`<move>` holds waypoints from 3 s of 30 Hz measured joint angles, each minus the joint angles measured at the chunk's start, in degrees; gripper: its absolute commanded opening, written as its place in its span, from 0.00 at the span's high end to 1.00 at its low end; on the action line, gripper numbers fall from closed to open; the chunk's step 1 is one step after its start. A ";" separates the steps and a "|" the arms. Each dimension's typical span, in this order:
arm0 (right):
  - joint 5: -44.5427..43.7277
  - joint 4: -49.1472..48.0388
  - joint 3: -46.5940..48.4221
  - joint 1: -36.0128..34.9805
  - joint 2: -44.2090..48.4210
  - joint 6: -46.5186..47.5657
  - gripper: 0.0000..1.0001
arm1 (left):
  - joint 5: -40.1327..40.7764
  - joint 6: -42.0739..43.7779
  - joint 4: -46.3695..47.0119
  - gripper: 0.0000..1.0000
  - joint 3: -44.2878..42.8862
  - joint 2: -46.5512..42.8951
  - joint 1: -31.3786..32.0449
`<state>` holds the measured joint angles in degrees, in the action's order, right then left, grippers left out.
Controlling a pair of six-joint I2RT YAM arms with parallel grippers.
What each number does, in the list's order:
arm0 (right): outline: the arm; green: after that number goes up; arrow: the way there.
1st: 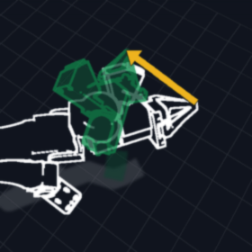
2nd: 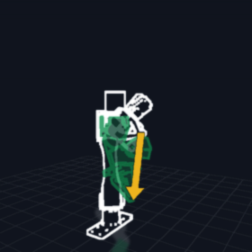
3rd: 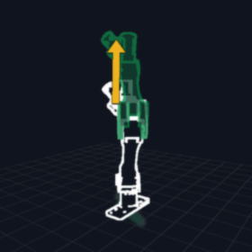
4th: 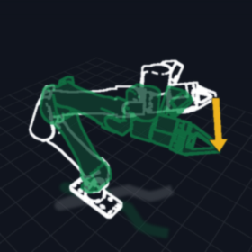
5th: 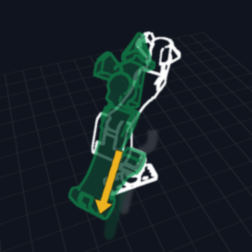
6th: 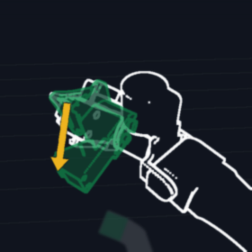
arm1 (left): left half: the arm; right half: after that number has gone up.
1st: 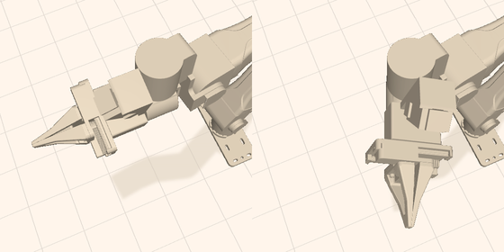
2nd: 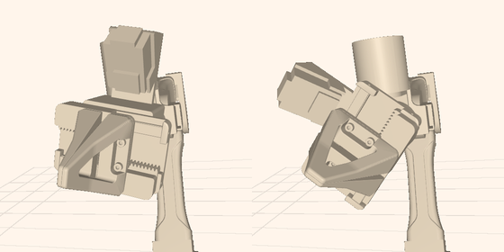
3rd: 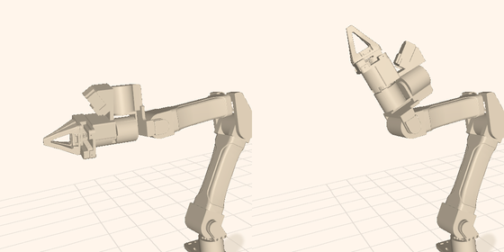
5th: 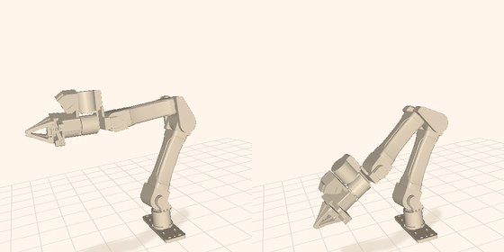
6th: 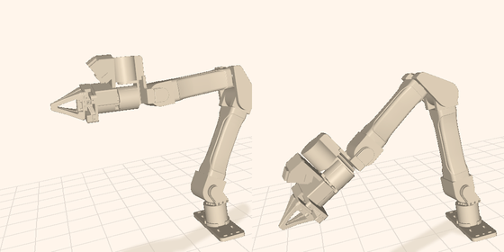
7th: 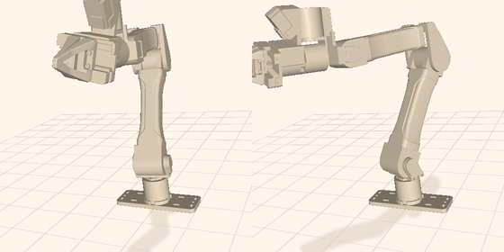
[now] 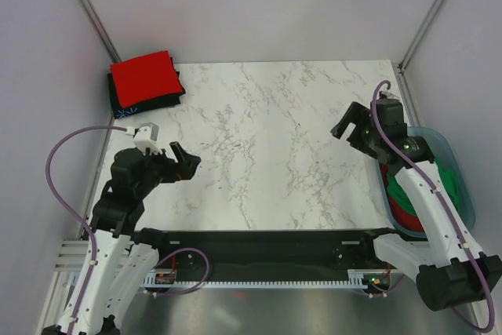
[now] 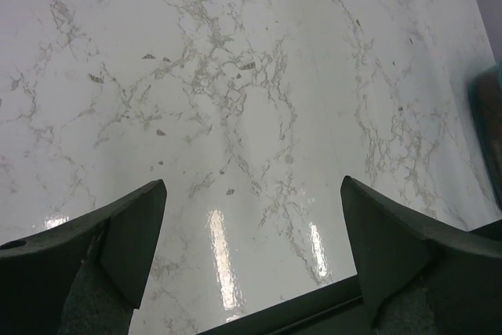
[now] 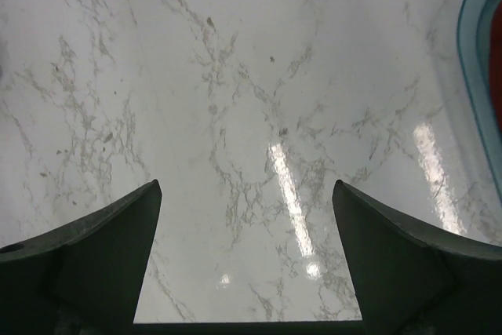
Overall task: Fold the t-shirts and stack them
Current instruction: Grab the tshirt from the pile, then move the tshirt to the center of the board, then flatten the tshirt out
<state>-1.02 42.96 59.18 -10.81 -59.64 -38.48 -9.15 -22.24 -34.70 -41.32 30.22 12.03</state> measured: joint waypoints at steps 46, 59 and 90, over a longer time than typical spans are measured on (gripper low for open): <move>-8.76 -4.28 -9.53 42.14 -9.55 1.20 1.00 | 7.04 -5.88 -2.08 0.07 -0.02 2.27 0.00; 11.43 -9.88 38.93 0.68 -9.38 -4.42 1.00 | 6.08 -5.90 -2.08 0.09 -0.02 3.30 0.00; -1.49 -1.42 -0.72 -0.33 -2.60 -1.16 0.07 | 11.87 -6.34 -4.72 0.02 -0.02 -0.37 0.07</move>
<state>-2.50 41.54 58.46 -11.14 -62.24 -39.64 2.72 -28.58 -39.42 -41.34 29.85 12.10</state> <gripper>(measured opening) 0.944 0.992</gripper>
